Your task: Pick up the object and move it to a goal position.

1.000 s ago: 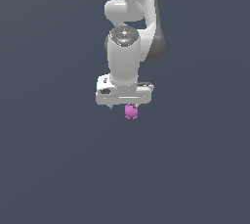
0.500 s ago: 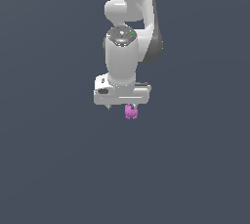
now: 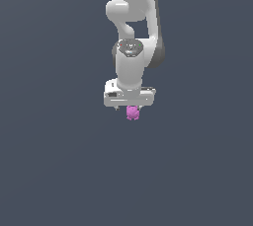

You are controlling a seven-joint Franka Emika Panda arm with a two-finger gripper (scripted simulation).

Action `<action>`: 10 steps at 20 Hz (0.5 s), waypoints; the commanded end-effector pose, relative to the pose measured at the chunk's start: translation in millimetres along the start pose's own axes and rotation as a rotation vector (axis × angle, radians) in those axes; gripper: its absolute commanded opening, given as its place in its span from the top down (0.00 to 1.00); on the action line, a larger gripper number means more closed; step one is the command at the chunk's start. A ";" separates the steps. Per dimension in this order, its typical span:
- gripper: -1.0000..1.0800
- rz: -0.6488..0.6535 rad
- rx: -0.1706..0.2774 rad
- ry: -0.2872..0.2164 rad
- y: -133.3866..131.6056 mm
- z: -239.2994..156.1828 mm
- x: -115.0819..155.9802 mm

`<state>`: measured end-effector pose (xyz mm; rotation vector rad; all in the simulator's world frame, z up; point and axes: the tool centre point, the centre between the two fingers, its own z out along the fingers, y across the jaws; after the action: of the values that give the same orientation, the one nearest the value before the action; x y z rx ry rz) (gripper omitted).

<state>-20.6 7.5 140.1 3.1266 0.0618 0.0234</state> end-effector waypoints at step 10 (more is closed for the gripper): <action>0.04 0.018 0.014 -0.014 -26.8 46.5 -42.7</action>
<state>-60.0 30.4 96.0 3.1395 0.0372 0.0017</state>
